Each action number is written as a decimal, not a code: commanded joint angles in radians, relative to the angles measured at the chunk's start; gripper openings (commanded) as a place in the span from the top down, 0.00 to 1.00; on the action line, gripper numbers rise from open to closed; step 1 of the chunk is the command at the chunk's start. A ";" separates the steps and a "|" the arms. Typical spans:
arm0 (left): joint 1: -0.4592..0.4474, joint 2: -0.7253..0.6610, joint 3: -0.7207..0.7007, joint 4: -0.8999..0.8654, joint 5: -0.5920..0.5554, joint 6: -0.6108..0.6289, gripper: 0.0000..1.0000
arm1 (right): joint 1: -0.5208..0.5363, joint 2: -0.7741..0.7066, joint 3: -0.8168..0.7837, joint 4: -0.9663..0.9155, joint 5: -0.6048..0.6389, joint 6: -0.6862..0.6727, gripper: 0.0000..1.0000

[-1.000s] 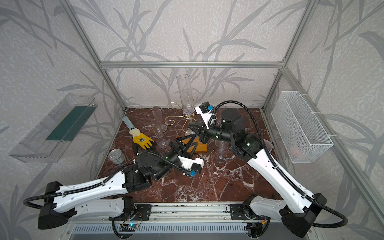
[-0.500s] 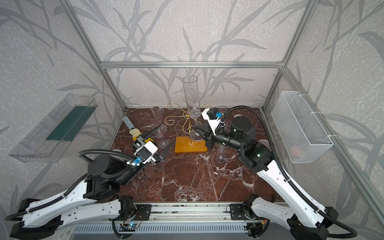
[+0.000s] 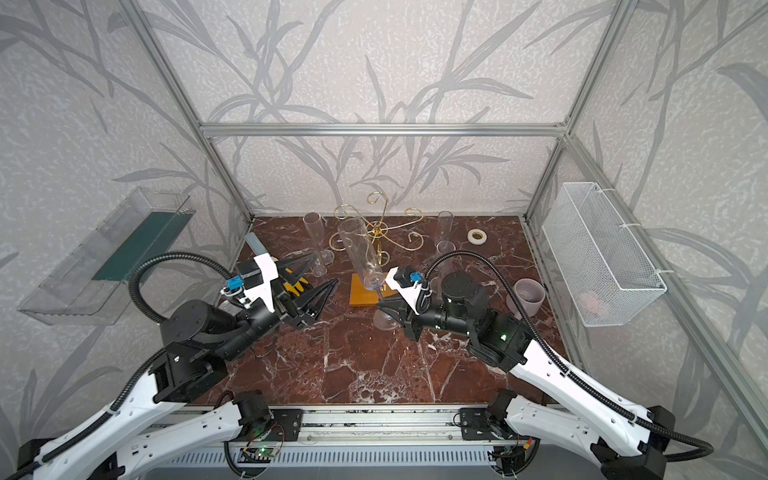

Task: Take the wine glass off the wine glass rack
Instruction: Pick up the wine glass from the wine glass rack.

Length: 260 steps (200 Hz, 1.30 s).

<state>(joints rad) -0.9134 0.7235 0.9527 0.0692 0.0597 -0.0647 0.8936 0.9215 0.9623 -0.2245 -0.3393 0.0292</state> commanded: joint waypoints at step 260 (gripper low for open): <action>0.050 0.160 -0.257 0.414 0.273 -0.437 0.63 | 0.123 -0.075 -0.292 0.224 0.172 0.049 0.99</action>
<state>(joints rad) -0.8627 0.8879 0.7155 0.4141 0.3145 -0.4847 1.0138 0.8455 0.6655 -0.0635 -0.1829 0.0822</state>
